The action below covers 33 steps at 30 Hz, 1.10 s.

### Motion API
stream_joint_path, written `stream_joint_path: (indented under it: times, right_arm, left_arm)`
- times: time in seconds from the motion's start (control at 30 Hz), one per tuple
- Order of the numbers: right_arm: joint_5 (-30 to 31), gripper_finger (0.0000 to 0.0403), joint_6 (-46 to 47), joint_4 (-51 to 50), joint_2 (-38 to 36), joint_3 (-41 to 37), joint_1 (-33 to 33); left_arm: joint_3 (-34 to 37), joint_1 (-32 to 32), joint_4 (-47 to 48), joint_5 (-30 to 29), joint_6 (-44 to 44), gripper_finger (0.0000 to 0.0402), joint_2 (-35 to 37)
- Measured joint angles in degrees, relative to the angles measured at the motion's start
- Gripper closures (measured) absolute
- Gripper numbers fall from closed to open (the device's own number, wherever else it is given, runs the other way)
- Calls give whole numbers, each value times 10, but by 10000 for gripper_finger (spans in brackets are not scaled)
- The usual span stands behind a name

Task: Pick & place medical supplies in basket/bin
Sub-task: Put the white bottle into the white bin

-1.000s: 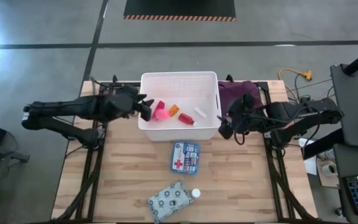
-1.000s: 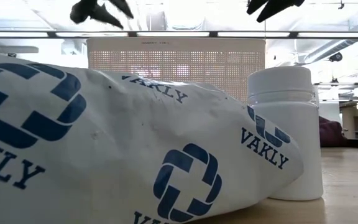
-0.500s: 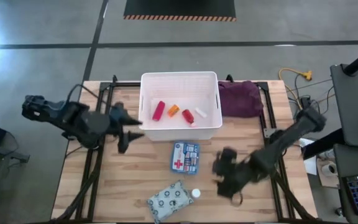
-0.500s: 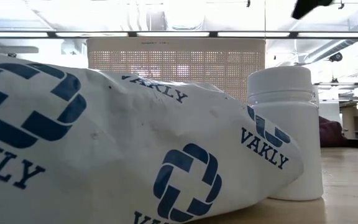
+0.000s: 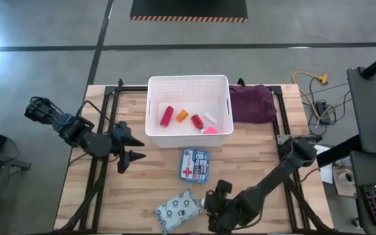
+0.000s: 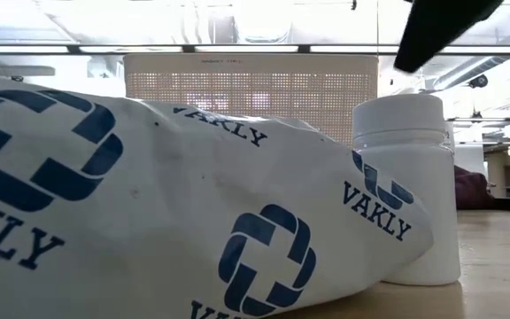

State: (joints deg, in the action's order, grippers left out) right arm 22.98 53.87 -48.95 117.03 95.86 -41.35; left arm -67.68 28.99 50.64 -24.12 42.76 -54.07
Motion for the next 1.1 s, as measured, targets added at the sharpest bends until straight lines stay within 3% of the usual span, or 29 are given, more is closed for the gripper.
stream_joint_path:
  times: [0.4, 0.83, 1.1]
  right_arm:
    - [45, 58, 26, 12, 42, -19, -3]
    - [42, 72, -4, 170, 37, -125, 8]
    - [41, 76, -2, 209, 29, -168, 14]
  left_arm:
    - [0, 0, -3, -1, 29, 185, 4]
    - [0, 0, -10, -18, 58, 185, -1]
    - [0, 0, -10, -41, 63, 185, -3]
